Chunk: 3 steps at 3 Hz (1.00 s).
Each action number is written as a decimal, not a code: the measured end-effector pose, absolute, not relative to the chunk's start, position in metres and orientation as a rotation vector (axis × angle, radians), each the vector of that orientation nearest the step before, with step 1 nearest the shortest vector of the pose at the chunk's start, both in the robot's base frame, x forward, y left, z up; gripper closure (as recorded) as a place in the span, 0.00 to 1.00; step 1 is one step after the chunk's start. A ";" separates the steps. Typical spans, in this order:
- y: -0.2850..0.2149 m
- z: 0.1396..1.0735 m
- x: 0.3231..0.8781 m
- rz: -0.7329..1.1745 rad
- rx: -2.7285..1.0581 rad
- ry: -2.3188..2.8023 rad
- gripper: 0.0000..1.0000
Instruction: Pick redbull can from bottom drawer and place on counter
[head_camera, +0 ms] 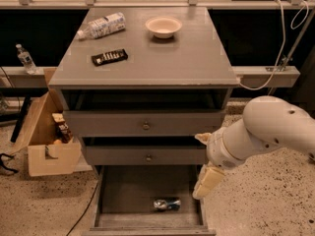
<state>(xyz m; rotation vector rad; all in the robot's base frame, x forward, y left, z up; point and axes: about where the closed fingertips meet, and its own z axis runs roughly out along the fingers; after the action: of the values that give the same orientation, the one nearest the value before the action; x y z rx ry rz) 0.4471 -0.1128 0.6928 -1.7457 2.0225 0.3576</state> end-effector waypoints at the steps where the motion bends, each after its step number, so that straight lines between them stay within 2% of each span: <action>1: -0.129 0.620 0.457 0.385 -1.766 1.988 0.00; 3: -0.132 0.508 0.475 0.502 -1.716 1.908 0.00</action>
Offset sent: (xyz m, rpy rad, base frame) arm 0.0314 -0.0261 -0.1864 0.0685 -0.0073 0.0766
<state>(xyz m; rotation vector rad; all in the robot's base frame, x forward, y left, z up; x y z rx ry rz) 0.4749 -0.1318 0.5077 -1.7161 1.9076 0.5017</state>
